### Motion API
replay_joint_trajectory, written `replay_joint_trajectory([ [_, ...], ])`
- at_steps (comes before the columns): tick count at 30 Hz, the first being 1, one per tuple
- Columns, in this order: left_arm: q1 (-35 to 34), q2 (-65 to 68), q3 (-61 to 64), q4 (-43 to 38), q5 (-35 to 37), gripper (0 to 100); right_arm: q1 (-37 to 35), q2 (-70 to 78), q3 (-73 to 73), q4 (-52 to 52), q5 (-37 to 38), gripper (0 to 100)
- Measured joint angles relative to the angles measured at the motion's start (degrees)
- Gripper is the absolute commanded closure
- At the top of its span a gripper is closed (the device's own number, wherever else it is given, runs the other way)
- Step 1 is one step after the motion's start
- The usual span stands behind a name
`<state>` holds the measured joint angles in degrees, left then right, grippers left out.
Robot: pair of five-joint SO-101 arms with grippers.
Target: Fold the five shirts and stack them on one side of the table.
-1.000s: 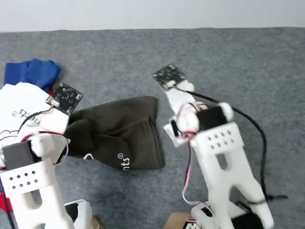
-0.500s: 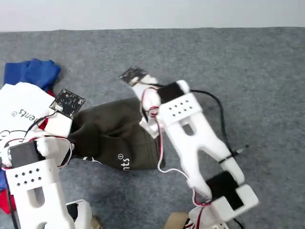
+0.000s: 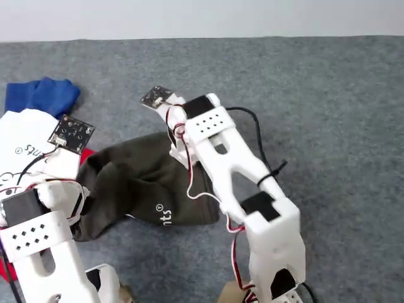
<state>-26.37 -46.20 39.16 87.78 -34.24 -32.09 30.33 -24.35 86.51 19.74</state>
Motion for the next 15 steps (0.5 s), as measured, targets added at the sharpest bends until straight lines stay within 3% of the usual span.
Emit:
replay_joint_trajectory([
  [15,0.0,0.0,0.2,0.0,0.2,79,-1.1,10.4,-7.1,0.0,0.0,75.7],
])
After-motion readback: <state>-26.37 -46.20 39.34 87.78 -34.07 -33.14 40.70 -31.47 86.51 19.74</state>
